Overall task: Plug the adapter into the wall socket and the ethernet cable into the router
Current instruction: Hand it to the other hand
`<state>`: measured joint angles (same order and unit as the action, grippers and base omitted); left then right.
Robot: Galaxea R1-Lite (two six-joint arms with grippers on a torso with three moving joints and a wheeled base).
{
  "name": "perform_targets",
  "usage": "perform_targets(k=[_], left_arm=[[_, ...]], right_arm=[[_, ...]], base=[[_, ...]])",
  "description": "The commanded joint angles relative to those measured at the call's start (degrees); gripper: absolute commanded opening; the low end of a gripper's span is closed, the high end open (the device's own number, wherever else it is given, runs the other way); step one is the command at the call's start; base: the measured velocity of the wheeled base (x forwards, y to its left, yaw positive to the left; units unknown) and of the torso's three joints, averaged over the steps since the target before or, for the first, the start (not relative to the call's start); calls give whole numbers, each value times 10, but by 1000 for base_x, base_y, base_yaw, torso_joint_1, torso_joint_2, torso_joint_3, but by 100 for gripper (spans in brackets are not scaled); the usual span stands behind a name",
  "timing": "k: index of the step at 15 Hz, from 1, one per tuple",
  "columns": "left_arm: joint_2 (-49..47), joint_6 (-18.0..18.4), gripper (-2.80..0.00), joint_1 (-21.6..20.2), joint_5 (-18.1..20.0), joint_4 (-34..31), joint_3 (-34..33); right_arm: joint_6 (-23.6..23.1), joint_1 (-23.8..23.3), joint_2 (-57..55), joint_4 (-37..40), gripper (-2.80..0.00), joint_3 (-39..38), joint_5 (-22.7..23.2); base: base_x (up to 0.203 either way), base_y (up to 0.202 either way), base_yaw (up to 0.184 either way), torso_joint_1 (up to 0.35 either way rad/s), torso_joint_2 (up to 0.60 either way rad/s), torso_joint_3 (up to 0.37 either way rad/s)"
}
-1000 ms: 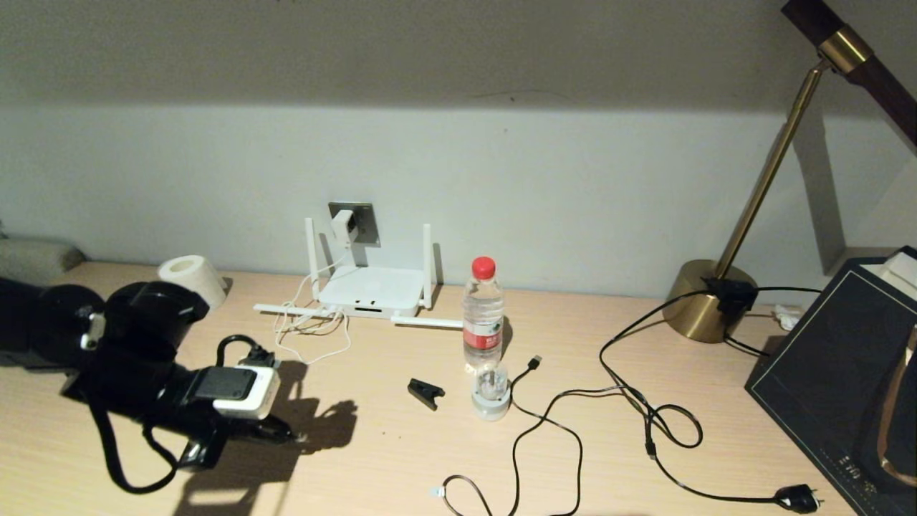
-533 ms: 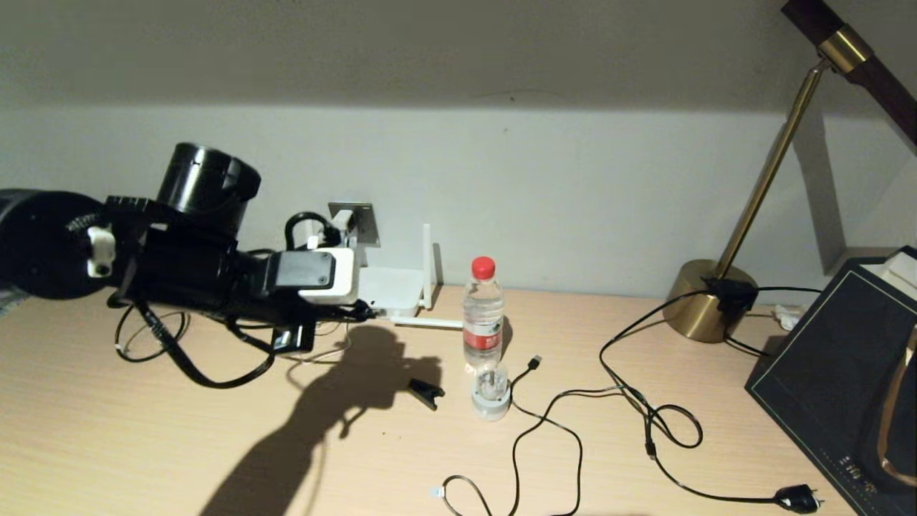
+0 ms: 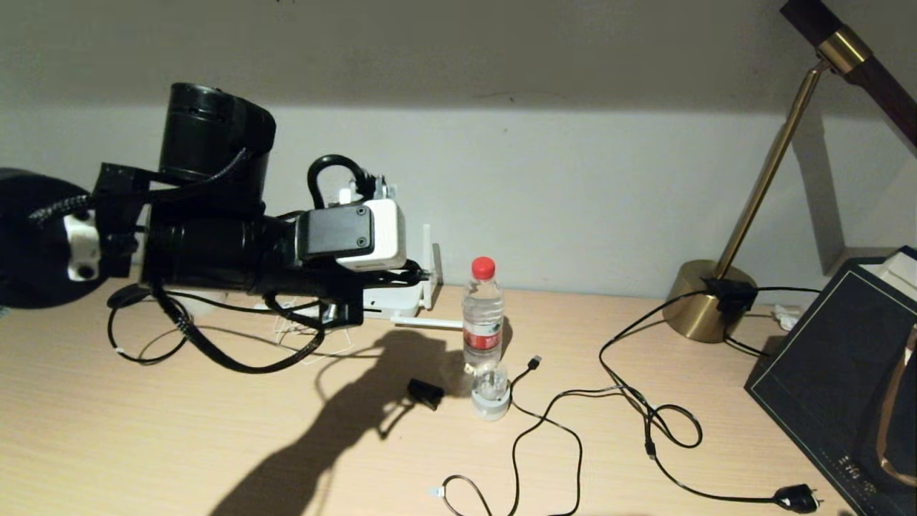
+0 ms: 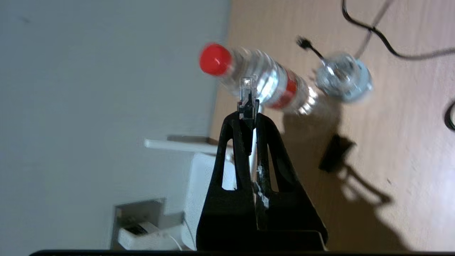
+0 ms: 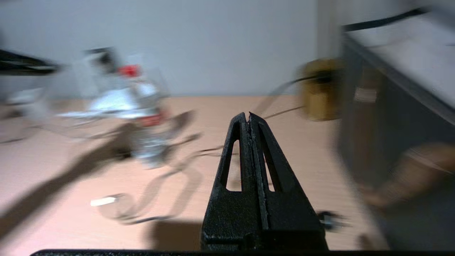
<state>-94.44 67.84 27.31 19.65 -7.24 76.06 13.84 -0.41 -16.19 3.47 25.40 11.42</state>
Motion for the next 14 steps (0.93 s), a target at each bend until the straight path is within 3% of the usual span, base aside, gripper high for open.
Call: perform_targets(k=[1, 2, 4, 6, 10, 14], left_arm=[[9, 2, -280, 26, 1, 14, -8], [13, 2, -280, 34, 0, 15, -7], [12, 2, -280, 47, 0, 19, 0], [-7, -5, -280, 76, -2, 22, 9], [-38, -9, -280, 103, -22, 36, 45], [-43, -5, -280, 122, -45, 50, 61]], right_arm=[[41, 1, -231, -5, -280, 77, 128], [56, 6, -298, -20, 0, 97, 180], [87, 40, -424, -63, 0, 141, 251], [109, 108, -516, -94, 0, 189, 280], [127, 227, -625, -139, 0, 252, 249], [128, 322, -689, -241, 0, 283, 157]], base=[[0, 0, 0, 0, 0, 0], [0, 0, 0, 0, 0, 0], [0, 0, 0, 0, 0, 0], [0, 0, 0, 0, 0, 0], [0, 0, 0, 0, 0, 0], [0, 0, 0, 0, 0, 0]])
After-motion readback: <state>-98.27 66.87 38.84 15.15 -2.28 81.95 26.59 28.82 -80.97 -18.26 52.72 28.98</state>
